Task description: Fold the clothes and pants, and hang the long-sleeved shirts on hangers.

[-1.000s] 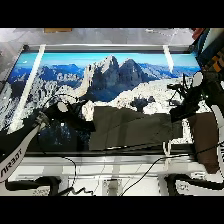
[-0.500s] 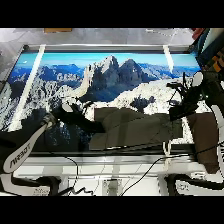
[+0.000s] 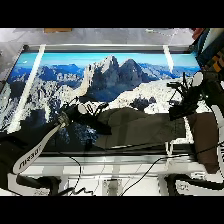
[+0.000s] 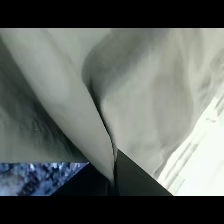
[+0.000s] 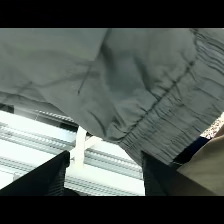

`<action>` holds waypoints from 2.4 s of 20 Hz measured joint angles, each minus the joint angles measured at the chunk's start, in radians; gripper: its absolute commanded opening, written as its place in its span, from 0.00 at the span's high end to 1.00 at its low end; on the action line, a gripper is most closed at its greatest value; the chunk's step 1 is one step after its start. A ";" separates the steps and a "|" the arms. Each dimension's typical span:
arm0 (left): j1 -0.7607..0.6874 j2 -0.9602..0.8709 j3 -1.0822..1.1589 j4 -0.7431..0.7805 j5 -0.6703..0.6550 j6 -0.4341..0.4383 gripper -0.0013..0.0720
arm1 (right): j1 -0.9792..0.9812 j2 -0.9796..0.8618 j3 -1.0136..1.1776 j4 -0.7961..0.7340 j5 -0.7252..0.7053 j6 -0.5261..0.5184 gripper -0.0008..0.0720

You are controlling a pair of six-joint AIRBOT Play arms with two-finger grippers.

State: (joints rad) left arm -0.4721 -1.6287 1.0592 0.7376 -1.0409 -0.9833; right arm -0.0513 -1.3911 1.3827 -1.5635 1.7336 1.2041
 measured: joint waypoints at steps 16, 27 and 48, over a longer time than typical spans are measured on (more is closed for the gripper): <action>0.222 0.281 0.107 0.854 -0.171 -0.192 0.97 | -0.067 -0.029 -0.153 0.423 -0.437 -0.161 0.95; 0.284 0.295 0.093 0.828 -0.171 -0.245 0.97 | 0.032 -0.019 -0.513 0.938 -0.503 -0.333 0.02; 0.286 0.295 0.090 0.795 -0.168 -0.248 0.97 | 0.202 -0.132 -0.453 0.748 -0.729 0.124 0.24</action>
State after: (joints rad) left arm -0.1864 -1.3338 1.1492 1.5322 -1.2087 -1.2312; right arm 0.1505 -1.5230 0.9295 -0.8150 1.0050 1.3285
